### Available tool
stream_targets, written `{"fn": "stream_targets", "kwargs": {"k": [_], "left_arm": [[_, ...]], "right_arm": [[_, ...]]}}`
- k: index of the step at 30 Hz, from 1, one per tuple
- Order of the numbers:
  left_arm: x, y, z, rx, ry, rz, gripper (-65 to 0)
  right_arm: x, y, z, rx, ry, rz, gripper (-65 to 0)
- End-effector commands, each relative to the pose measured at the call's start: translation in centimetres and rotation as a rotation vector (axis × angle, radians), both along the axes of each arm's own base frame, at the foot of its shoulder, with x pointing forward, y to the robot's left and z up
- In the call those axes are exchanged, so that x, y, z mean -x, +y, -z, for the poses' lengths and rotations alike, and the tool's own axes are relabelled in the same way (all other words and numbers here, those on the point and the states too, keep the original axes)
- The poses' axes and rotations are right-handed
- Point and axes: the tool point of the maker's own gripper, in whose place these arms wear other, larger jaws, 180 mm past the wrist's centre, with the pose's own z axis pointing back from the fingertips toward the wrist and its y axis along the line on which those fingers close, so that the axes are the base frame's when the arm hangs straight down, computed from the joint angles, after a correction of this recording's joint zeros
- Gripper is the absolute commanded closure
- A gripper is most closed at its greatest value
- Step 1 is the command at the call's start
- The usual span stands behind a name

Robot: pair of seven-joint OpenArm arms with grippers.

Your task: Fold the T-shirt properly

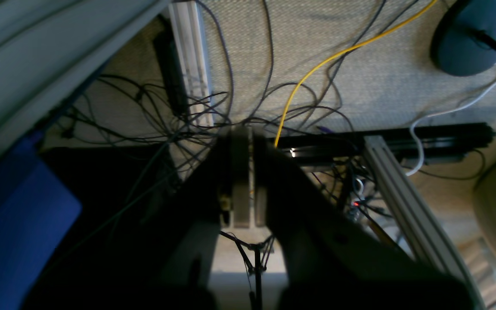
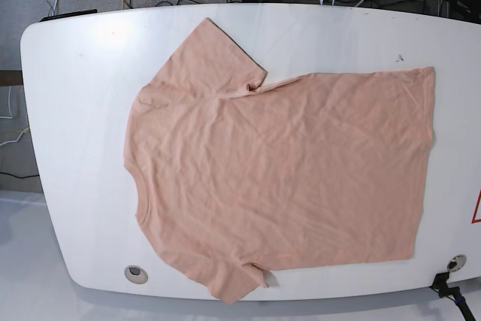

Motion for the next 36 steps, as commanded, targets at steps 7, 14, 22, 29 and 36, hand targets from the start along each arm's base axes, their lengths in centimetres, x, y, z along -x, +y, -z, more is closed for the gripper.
{"fn": "stream_targets", "kwargs": {"k": [7, 14, 22, 29, 36], "left_arm": [[-0.51, 0.08, 0.00, -0.007, -0.004, -0.002, -0.3], [-0.13, -0.03, 0.00, -0.006, 0.005, 0.003, -0.5], [-0.08, -0.17, 0.00, -0.004, 0.006, -0.001, -0.4], [0.16, -0.07, 0.00, -0.004, 0.011, 0.003, -0.3], [0.02, -0.20, 0.00, 0.001, 0.011, -0.011, 0.0]], "right_arm": [[-0.41, -0.13, 0.02, -0.003, -0.014, 0.002, -0.3], [-0.29, -0.07, 0.01, -0.005, -0.010, 0.008, -0.3], [-0.27, -0.08, 0.01, -0.005, -0.012, 0.003, -0.3], [-0.33, -0.28, 0.02, 0.003, -0.016, -0.002, -0.4], [-0.49, -0.18, 0.02, -0.015, -0.024, 0.014, -0.4]]}}
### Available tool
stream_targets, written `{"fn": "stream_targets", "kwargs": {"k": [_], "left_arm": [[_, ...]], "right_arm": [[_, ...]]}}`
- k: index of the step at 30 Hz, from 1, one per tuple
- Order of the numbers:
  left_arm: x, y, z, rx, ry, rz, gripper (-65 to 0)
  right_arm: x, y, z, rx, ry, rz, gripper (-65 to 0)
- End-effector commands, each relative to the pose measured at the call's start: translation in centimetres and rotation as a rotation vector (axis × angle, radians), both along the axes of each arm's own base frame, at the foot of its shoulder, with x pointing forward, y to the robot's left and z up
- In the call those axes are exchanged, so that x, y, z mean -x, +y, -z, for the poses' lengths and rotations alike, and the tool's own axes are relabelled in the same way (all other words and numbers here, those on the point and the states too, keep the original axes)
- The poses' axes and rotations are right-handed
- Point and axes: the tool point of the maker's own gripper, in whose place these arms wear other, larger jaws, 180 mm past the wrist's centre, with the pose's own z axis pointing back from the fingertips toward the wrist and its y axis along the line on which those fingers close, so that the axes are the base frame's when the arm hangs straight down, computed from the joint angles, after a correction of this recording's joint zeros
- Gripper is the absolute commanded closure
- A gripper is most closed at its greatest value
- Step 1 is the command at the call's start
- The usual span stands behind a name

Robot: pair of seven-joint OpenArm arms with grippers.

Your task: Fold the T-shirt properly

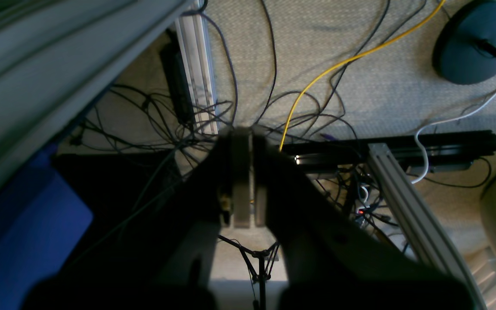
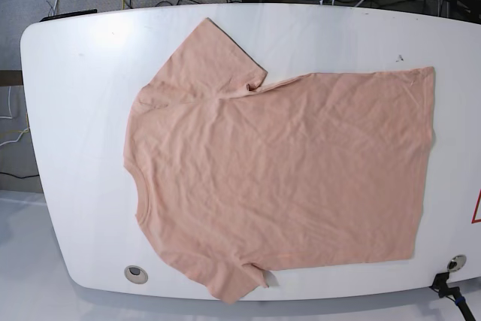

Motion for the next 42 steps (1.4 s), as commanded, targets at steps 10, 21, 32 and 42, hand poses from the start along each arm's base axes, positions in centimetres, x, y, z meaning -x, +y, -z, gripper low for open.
{"fn": "stream_targets", "kwargs": {"k": [10, 21, 32, 42], "left_arm": [[0.5, -0.2, 0.0, 0.008, 0.022, 0.006, 0.0], [3.6, 1.8, -0.2, -0.020, 0.052, -0.032, 0.0], [4.9, 2.8, -0.4, -0.027, 0.061, -0.026, 0.0], [5.3, 2.2, -0.4, 0.015, 0.052, -0.028, 0.0]], "right_arm": [[0.1, -0.1, 0.0, -0.001, -0.001, -0.001, -0.5], [3.2, -0.7, -0.2, 0.007, 0.033, 0.006, -0.4], [4.1, -1.9, -0.3, 0.028, 0.035, 0.007, 0.0], [4.5, -1.7, -0.3, 0.023, 0.039, 0.006, 0.0]]}}
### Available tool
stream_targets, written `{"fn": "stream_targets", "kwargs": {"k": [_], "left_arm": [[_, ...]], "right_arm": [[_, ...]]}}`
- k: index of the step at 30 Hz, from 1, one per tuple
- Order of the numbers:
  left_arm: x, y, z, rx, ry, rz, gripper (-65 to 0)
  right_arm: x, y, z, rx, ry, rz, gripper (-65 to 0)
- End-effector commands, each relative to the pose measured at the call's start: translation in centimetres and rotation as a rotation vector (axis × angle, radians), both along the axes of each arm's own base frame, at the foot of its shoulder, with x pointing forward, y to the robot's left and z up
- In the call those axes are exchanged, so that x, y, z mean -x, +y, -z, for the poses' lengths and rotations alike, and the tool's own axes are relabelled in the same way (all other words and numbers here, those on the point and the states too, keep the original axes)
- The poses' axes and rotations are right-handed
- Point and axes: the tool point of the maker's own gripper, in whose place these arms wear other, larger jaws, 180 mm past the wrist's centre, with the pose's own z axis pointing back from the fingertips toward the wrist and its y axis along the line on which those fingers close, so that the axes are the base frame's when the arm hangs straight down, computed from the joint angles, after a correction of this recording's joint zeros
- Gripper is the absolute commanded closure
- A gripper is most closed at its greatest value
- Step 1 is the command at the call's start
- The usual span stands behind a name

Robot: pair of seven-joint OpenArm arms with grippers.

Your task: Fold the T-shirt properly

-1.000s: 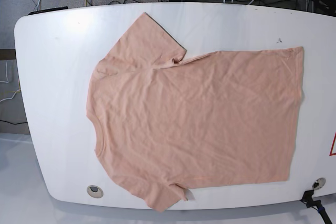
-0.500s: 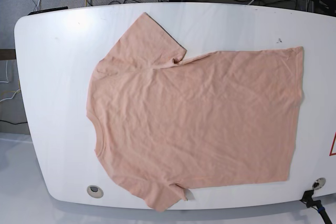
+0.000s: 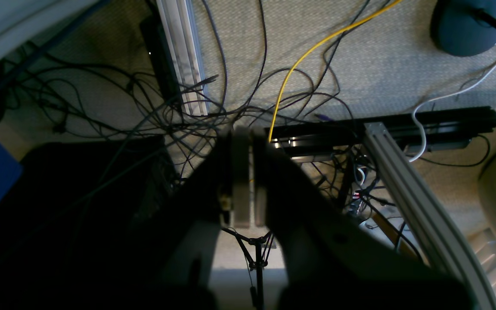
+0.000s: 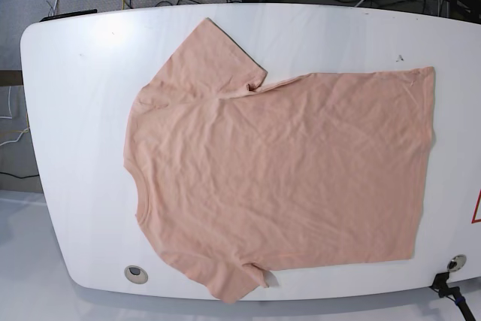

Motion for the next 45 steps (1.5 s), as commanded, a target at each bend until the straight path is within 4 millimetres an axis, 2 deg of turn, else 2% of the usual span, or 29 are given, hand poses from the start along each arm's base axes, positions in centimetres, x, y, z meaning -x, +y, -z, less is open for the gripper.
{"fn": "stream_targets", "kwargs": {"k": [1, 5, 8, 12, 13, 20, 25, 27, 33, 37, 41, 42, 43, 45], "left_arm": [[0.6, 0.3, -0.1, 0.001, 0.008, 0.000, 0.0], [1.7, 0.7, -0.2, -0.007, 0.023, -0.005, 0.0], [3.7, 1.2, -0.5, -0.013, 0.043, -0.002, 0.0], [5.9, 3.4, -1.3, -0.048, 0.038, 0.017, 0.0], [5.8, 2.0, -1.1, -0.017, 0.044, 0.011, 0.0], [6.4, 2.1, -1.3, -0.016, 0.055, 0.019, -0.7], [5.1, 1.8, -1.5, 0.000, 0.002, 0.029, -0.6], [3.6, 1.7, -1.7, 0.012, -0.060, 0.037, -0.1], [0.5, 1.3, -3.1, 0.045, -0.205, 0.070, 0.0], [0.4, 1.5, -4.5, 0.053, -0.262, 0.087, -0.3], [1.1, 2.4, -6.1, 0.050, -0.298, 0.100, -0.5], [1.0, 2.7, -6.5, 0.042, -0.308, 0.104, -0.7], [0.6, 2.7, -6.8, 0.047, -0.343, 0.095, 0.0], [1.2, 3.5, -7.9, 0.036, -0.359, 0.095, -0.4]], "right_arm": [[0.7, -0.1, -0.1, -0.001, 0.010, 0.001, 0.0], [1.7, -0.1, -0.2, -0.003, 0.019, -0.003, 0.0], [3.1, -0.3, -0.4, -0.003, 0.024, -0.004, 0.0], [4.7, -0.8, -0.7, 0.002, 0.022, -0.013, 0.0], [4.1, -0.3, -0.7, -0.012, -0.001, -0.004, -0.3], [5.2, -0.3, -1.1, -0.015, -0.036, -0.019, 0.0], [5.2, -0.1, -1.8, -0.023, -0.090, -0.027, -0.1], [5.1, -0.2, -2.2, -0.023, -0.116, -0.026, -0.1], [6.8, -0.9, -3.3, -0.022, -0.129, -0.049, 0.0], [8.1, -2.3, -4.5, -0.008, -0.140, -0.067, 0.0], [9.0, -4.1, -5.8, 0.011, -0.149, -0.093, 0.0], [9.0, -4.7, -6.1, 0.018, -0.155, -0.108, 0.0], [7.5, -4.6, -6.3, 0.015, -0.214, -0.104, 0.0], [7.5, -5.6, -7.3, 0.031, -0.244, -0.131, 0.0]]}}
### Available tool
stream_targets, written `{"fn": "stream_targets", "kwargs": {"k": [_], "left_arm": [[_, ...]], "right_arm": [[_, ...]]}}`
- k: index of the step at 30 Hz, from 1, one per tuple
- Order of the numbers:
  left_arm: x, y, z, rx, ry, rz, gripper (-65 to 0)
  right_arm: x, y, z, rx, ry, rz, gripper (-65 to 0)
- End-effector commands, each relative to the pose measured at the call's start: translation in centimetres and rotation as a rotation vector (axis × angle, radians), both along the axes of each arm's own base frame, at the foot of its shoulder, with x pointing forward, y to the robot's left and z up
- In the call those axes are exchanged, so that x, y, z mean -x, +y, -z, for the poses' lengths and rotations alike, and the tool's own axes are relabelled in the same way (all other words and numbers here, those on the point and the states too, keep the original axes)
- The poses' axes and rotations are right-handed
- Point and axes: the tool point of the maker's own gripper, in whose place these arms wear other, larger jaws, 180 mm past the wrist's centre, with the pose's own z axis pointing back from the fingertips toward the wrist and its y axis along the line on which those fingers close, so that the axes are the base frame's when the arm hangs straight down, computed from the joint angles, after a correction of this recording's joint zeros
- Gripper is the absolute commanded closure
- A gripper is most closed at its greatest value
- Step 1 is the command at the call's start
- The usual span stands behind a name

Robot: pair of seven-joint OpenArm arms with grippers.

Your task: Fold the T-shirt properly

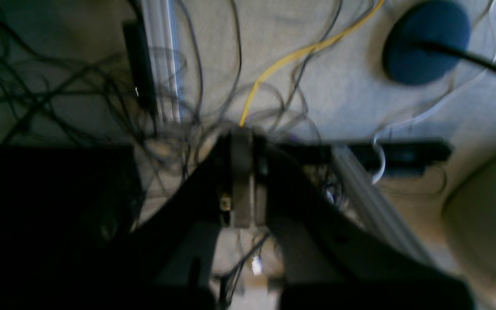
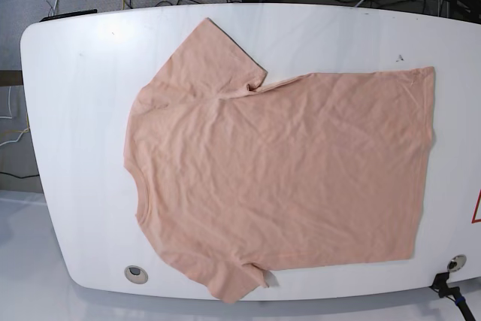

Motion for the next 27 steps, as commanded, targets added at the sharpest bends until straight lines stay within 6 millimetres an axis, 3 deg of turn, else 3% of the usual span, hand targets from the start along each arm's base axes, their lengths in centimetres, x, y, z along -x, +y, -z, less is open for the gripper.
{"fn": "stream_targets", "kwargs": {"k": [1, 8, 15, 20, 27], "left_arm": [[1.5, 1.1, -1.3, -0.009, -0.001, 0.004, -0.6], [1.1, 1.8, -5.5, 0.011, -0.081, 0.002, -1.0], [-2.3, 1.2, -11.4, 0.036, -0.225, -0.002, -0.5], [-4.8, 2.4, -15.9, -0.003, -0.318, -0.015, -0.8], [-7.8, 1.3, -21.8, 0.017, -0.449, 0.028, -1.6]], "right_arm": [[0.9, -1.6, -1.3, 0.021, -0.014, -0.028, 0.0], [-0.7, -2.6, -5.1, 0.043, -0.122, -0.086, 0.0], [-4.7, -0.9, -10.0, 0.009, -0.272, -0.136, 0.0], [-9.4, 0.0, -13.6, 0.000, -0.376, -0.149, 0.0], [-17.2, 0.7, -20.0, -0.031, -0.557, -0.094, 0.0]]}}
